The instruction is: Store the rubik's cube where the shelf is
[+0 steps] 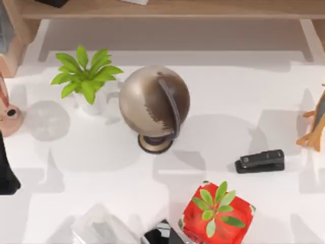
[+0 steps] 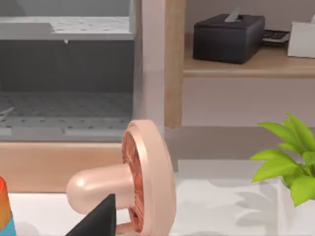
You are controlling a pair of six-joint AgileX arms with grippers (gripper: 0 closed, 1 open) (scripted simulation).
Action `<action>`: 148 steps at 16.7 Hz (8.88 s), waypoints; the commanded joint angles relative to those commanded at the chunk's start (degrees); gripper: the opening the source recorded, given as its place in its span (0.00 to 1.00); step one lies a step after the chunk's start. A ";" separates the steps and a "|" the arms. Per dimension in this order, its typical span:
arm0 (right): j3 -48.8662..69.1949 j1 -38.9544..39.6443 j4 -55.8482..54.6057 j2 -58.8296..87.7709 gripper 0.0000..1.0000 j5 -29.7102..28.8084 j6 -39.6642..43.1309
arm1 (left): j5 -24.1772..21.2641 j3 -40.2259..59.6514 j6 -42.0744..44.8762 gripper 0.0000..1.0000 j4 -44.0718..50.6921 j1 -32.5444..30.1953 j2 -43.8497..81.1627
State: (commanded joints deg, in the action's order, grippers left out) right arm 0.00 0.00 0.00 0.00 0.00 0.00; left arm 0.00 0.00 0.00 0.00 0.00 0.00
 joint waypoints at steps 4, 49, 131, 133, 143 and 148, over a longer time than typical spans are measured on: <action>1.38 -0.48 -1.48 1.71 1.00 0.35 1.47 | 0.00 0.00 0.00 1.00 0.00 0.00 0.00; 69.57 -24.96 -65.56 134.84 0.92 22.83 89.29 | 0.00 0.00 0.00 1.00 0.00 0.00 0.00; 27.60 -40.38 -90.57 118.04 1.00 38.63 88.91 | 0.00 0.00 0.00 1.00 0.00 0.00 0.00; 27.68 -40.31 -90.56 118.05 1.00 38.62 88.91 | 0.00 0.00 0.00 1.00 0.00 0.00 0.00; 24.30 -42.83 -93.00 117.25 1.00 41.31 88.89 | 0.00 0.00 0.00 1.00 0.00 0.00 0.00; 30.20 -47.13 -84.56 115.91 1.00 37.16 87.37 | 0.00 0.00 0.00 1.00 0.00 0.00 0.00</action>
State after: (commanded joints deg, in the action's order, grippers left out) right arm 30.20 -47.13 -84.56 115.91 37.16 87.37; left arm 0.00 0.00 0.00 0.00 0.00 0.00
